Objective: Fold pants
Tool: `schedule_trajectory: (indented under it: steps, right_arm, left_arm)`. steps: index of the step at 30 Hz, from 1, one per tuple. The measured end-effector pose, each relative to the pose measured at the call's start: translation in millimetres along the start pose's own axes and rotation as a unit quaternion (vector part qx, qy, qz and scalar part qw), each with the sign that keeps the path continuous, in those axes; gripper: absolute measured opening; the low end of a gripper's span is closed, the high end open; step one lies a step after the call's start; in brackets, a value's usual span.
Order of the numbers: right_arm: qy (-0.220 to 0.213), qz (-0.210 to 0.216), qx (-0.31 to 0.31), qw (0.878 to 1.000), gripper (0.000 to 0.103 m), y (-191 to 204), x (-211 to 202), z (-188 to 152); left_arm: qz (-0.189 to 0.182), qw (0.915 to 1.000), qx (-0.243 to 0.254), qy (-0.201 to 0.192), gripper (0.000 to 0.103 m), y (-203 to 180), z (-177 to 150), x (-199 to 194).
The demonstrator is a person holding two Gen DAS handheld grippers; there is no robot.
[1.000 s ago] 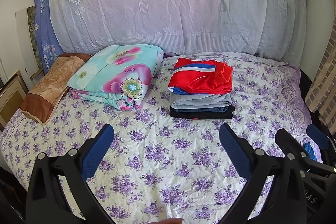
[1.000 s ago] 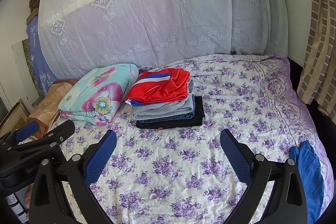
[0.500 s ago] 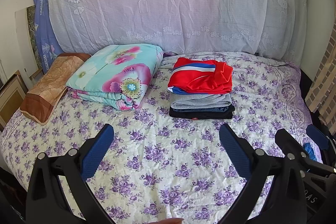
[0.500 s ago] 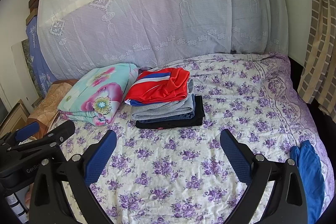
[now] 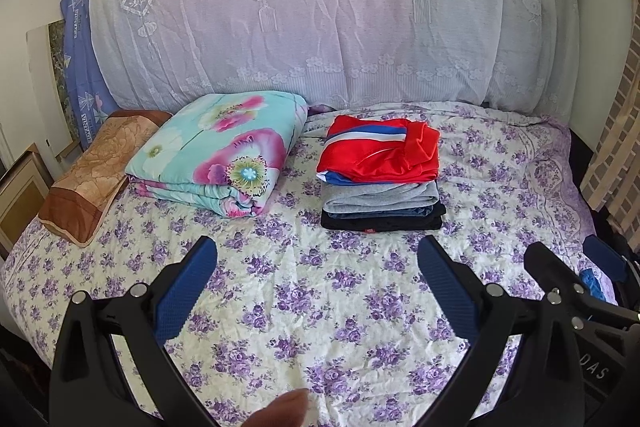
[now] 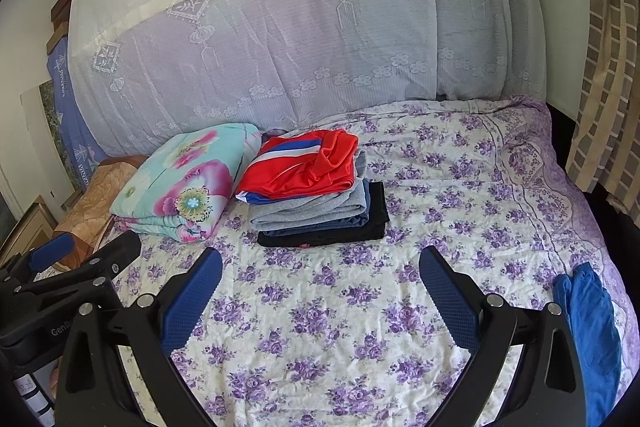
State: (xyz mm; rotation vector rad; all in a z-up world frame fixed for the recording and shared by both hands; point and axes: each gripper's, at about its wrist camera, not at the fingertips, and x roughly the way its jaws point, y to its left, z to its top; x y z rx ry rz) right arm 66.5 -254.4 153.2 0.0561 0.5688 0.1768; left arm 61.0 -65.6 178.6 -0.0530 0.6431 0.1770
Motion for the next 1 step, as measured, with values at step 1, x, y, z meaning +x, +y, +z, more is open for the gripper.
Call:
schedule_trajectory:
  steps: [1]
  right_arm:
    - [0.000, 0.000, 0.000, 1.000, 0.099, 0.0, 0.0, 0.0]
  left_arm:
    - [-0.001, 1.0000, -0.001, 0.002, 0.098, 0.5, 1.1, 1.4]
